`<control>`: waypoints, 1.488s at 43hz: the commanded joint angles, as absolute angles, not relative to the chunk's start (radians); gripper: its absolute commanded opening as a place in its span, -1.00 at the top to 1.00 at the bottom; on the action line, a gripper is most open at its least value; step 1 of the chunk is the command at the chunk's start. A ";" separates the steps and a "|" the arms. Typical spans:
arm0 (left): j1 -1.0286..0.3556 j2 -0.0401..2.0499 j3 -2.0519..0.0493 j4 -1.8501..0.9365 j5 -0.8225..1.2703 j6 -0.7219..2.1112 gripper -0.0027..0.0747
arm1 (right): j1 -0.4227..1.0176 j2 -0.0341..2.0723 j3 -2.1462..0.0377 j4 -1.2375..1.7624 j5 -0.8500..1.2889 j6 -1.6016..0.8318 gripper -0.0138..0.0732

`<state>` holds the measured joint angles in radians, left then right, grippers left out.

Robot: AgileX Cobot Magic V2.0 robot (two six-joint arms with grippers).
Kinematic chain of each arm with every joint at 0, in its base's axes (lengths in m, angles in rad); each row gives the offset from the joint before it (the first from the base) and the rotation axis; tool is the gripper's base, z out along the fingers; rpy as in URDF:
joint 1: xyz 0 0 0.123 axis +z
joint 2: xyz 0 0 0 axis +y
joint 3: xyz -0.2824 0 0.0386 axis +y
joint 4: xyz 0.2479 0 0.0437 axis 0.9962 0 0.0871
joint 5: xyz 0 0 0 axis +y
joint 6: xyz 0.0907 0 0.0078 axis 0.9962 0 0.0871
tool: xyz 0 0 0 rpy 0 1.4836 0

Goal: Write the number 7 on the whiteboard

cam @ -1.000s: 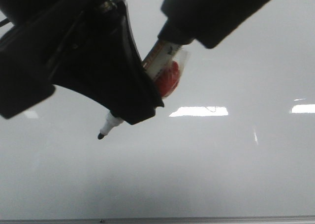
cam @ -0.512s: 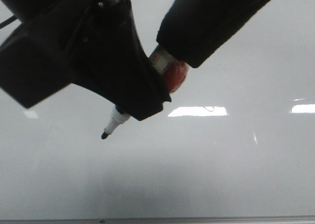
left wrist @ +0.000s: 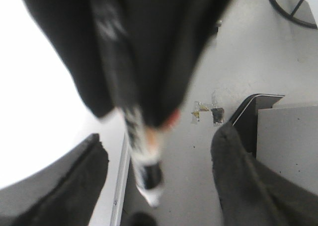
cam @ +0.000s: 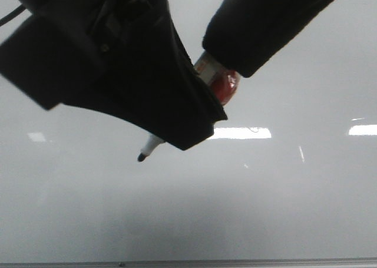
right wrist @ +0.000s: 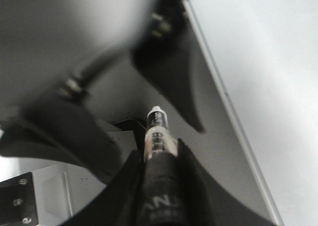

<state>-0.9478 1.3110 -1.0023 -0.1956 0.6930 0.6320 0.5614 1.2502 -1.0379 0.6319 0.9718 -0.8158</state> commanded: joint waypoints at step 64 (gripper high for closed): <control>-0.952 0.287 -0.471 -0.372 0.446 0.617 0.98 | 0.414 1.660 -1.301 0.949 0.470 -0.852 0.84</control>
